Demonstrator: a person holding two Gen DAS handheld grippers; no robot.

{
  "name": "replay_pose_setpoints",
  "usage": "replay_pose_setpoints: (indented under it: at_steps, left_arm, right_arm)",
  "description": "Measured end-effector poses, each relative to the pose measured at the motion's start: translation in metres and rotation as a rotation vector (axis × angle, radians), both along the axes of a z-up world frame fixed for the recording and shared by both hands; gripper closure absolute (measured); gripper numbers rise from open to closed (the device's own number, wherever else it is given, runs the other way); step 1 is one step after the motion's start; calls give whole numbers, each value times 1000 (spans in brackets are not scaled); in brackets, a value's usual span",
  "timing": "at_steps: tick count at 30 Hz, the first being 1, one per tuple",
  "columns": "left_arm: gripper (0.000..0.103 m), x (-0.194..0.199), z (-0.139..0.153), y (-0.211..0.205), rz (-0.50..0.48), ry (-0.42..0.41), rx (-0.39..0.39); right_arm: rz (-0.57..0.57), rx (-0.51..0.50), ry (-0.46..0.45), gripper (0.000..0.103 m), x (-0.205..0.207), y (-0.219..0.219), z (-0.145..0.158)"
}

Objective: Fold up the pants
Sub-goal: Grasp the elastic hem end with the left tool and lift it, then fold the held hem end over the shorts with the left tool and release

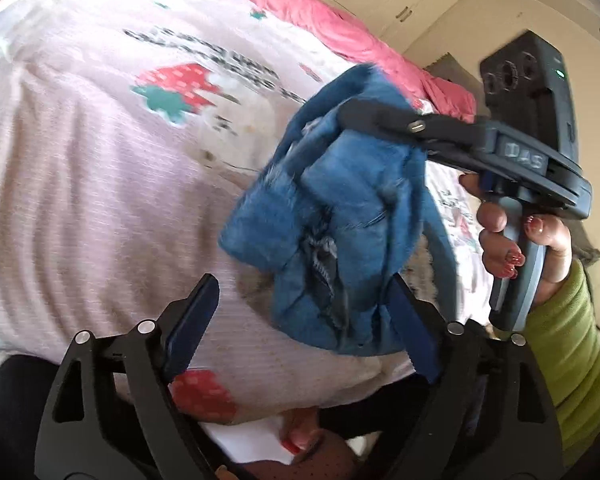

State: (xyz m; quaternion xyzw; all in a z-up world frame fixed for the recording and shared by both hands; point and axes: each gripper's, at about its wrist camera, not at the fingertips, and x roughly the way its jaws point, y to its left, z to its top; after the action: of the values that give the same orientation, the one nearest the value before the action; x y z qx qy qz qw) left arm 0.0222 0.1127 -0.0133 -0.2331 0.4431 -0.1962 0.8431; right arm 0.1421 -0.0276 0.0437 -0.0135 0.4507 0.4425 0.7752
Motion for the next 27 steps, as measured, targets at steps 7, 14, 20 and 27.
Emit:
replay_pose_setpoints:
  at_steps: [7, 14, 20, 27]
  left_arm:
    - [26, 20, 14, -51, -121, -6, -85]
    - [26, 27, 36, -104, -192, -53, -42]
    - [26, 26, 28, -145, -298, -46, -18]
    - [23, 7, 14, -179, -395, -33, 80]
  right_arm:
    - [-88, 72, -18, 67, 0, -62, 18]
    - [-154, 119, -37, 66, -4, -123, 22]
    - [-277, 164, -19, 37, -6, -186, 12]
    - [-359, 100, 42, 30, -15, -223, -19]
